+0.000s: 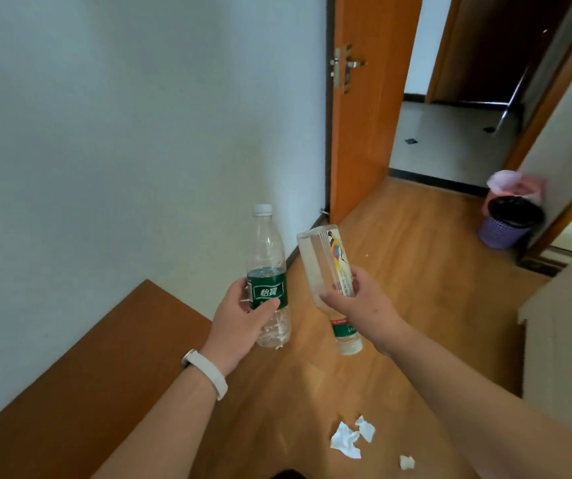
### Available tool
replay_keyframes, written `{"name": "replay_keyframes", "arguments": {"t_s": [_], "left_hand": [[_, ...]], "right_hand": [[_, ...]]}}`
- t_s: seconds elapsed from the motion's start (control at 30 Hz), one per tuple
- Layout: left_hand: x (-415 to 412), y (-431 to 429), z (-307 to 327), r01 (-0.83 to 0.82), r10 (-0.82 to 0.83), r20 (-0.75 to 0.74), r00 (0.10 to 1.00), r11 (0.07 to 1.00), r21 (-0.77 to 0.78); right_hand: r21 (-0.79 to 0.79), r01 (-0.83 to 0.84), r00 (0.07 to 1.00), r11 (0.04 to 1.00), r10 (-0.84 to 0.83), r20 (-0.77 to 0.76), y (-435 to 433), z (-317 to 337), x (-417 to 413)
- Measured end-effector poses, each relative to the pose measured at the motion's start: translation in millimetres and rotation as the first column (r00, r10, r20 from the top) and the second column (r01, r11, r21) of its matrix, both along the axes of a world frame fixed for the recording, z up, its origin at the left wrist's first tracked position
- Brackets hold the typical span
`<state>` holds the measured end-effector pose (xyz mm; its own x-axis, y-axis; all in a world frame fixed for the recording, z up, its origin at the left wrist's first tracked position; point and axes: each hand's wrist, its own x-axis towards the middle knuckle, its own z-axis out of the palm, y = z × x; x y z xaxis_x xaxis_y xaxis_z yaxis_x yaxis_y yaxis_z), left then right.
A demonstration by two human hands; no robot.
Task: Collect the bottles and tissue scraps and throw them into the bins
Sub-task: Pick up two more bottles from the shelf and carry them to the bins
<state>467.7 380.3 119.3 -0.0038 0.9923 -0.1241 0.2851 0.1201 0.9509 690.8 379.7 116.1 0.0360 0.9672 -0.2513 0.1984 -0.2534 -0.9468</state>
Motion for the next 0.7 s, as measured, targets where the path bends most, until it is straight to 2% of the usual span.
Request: {"name": "replay_keyframes", "arguments": {"t_s": [0.27,0.5,0.7], "left_hand": [[47,78,-18,0.116,-0.114,0.058,0.992,0.993,-0.028],[47,187,-30,0.18,-0.17,0.11,0.979,0.98,-0.081],[41,286,-30,0.324,-0.317,0.108,0.942,0.944,-0.055]], "right_hand": [[-0.063,0.154,0.987,0.986,-0.15,0.053,38,-11,48],[-0.096,0.291,0.952,0.952,-0.277,0.129,129,-21,49],[-0.058,0.362,0.908,0.93,-0.338,0.249,209,-14,41]]}}
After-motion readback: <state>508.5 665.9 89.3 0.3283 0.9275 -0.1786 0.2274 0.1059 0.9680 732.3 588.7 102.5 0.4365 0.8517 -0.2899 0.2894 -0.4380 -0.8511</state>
